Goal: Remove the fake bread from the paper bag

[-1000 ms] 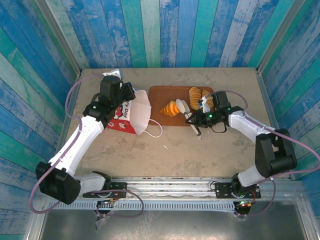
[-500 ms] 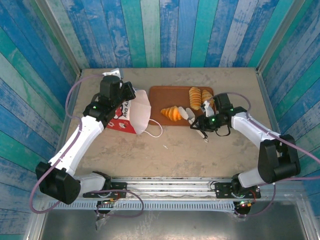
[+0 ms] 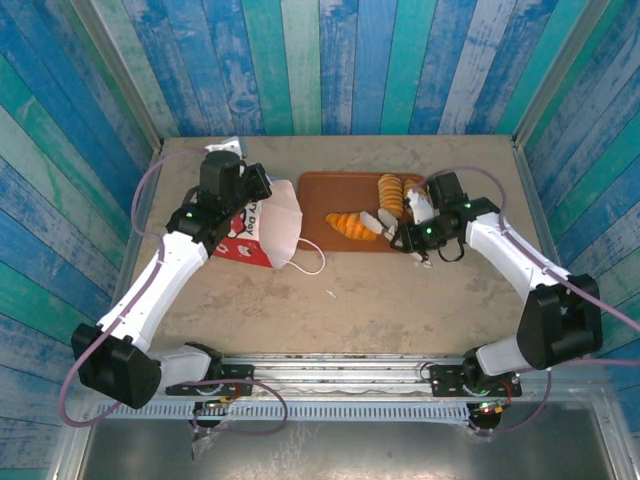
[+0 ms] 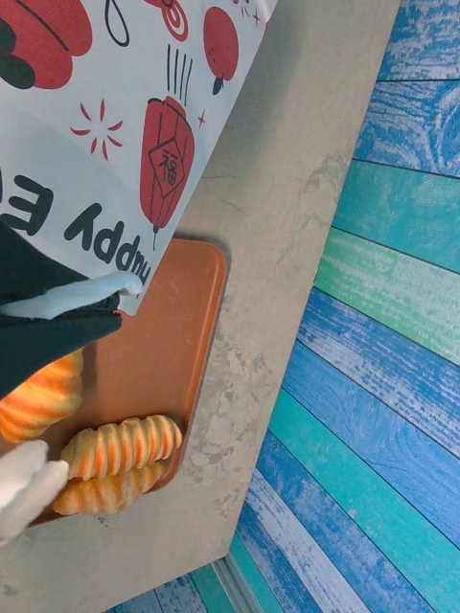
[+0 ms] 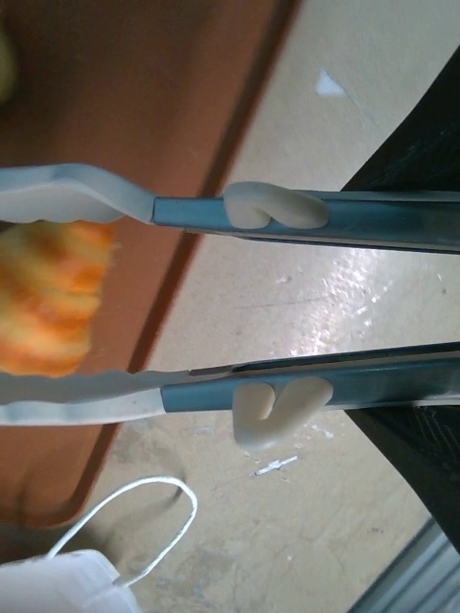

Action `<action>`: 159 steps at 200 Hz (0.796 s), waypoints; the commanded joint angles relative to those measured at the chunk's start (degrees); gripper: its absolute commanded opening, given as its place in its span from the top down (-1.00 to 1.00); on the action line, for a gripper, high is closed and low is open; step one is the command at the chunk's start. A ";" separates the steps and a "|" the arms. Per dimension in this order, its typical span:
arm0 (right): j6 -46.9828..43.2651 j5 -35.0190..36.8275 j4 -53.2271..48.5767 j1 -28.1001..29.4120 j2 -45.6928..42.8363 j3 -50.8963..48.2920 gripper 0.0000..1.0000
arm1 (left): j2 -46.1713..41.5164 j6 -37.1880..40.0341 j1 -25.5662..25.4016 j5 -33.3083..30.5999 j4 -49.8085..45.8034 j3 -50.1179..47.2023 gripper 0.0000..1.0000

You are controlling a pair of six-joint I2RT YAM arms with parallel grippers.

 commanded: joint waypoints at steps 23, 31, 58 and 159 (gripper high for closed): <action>-17.77 19.55 -10.40 9.81 2.14 11.09 0.00 | 0.03 -0.27 -0.18 0.29 1.99 -0.48 1.00; -18.48 22.93 -10.79 11.67 3.50 11.98 -0.01 | -0.01 -0.21 -0.17 0.40 1.89 -0.37 1.00; -18.85 25.88 -11.43 13.67 7.05 14.96 -0.05 | -0.21 0.00 -0.19 0.63 1.53 -0.26 1.00; -21.24 27.53 -13.54 15.73 15.71 20.43 -0.14 | -0.44 0.01 -0.18 0.30 1.80 -0.79 1.00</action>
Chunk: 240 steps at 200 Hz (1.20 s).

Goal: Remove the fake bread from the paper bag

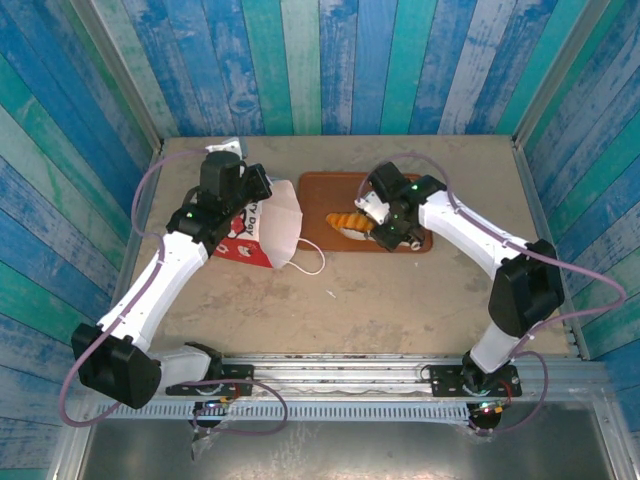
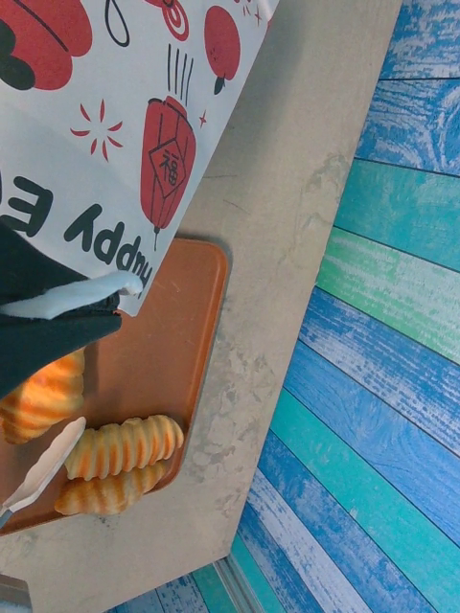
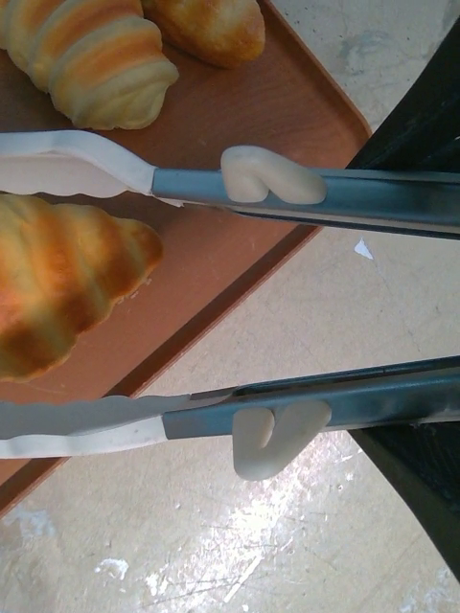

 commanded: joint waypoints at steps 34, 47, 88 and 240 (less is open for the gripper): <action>-0.56 1.24 -1.24 0.27 3.55 2.57 -0.12 | -0.59 0.00 -0.19 0.12 1.51 -0.55 1.00; 0.58 0.45 -1.68 0.45 4.34 3.15 -0.09 | -0.67 -0.02 -0.18 0.06 1.62 -0.72 1.00; 6.82 -0.02 -1.79 0.71 6.25 4.84 0.08 | -0.69 -0.19 -0.19 0.12 1.88 -1.12 1.00; 14.22 -6.16 -0.16 -0.08 5.09 6.43 -0.08 | -0.67 -0.26 -0.19 1.60 3.05 -1.74 1.00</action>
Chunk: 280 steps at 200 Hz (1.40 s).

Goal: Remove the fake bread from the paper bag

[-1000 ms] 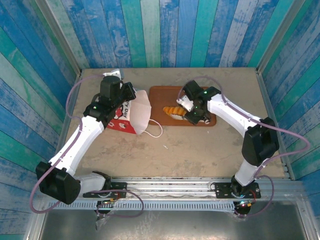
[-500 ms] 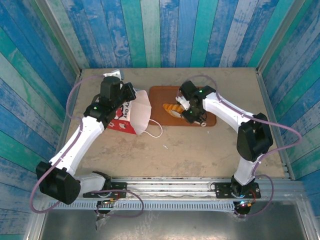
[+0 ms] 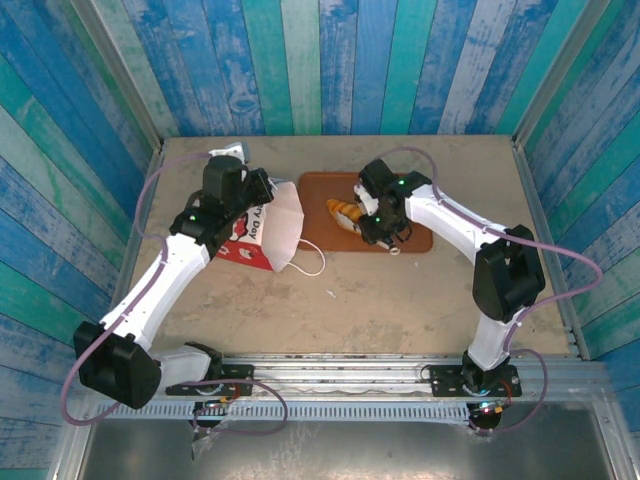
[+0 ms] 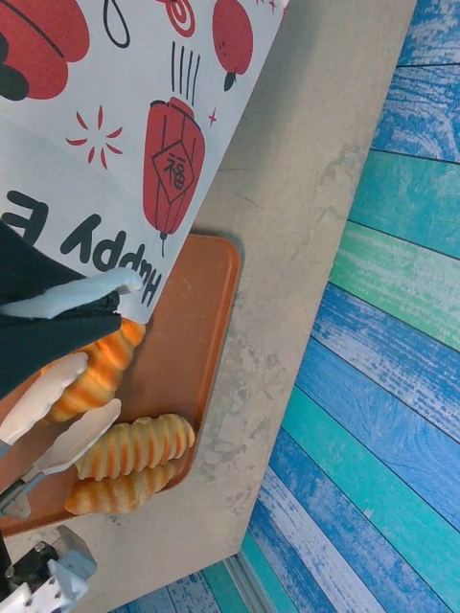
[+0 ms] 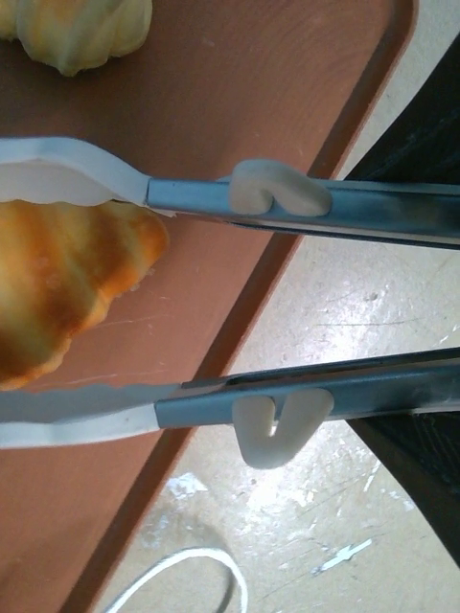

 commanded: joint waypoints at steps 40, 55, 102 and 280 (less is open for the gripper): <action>-18.59 3.89 -6.23 -0.21 -1.27 5.94 -0.14 | -1.13 0.19 -0.19 -0.39 0.21 0.82 1.00; -21.50 4.43 -6.44 -0.21 -1.15 6.48 -0.15 | -1.22 0.17 -0.19 -0.49 0.00 0.78 1.00; -23.61 5.96 -7.80 -0.21 1.15 8.91 -0.17 | -1.14 0.11 -0.19 -0.45 -0.19 0.95 1.00; 10.00 8.15 -4.78 -1.79 9.52 15.69 0.09 | -0.78 0.58 -0.19 0.74 1.13 0.48 1.00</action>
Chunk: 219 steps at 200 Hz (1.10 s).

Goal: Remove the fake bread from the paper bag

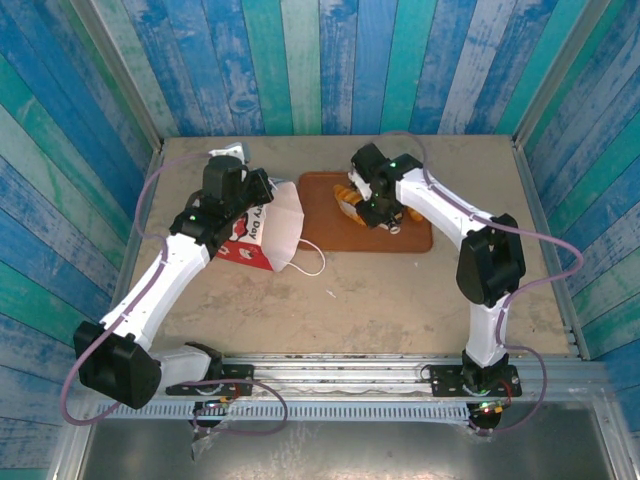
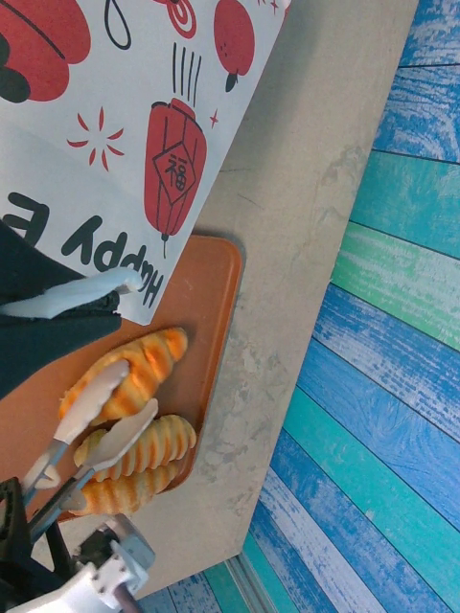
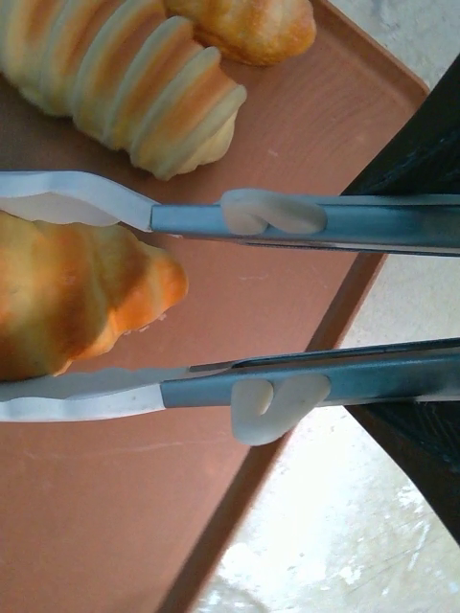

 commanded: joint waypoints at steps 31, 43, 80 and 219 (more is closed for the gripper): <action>18.24 -0.43 1.14 -0.61 2.40 3.10 0.08 | -0.87 0.73 -0.18 0.66 1.50 0.30 1.00; 20.33 -0.21 1.31 -0.59 2.28 3.18 0.08 | -0.79 0.50 -0.19 0.93 1.83 0.12 1.00; 25.61 0.49 2.08 -0.44 2.12 3.28 0.07 | -0.48 0.02 -0.13 1.54 2.47 -0.06 1.00; 25.71 1.35 2.72 -0.47 3.18 3.98 -0.10 | -0.52 0.07 -0.19 1.25 1.61 0.54 1.00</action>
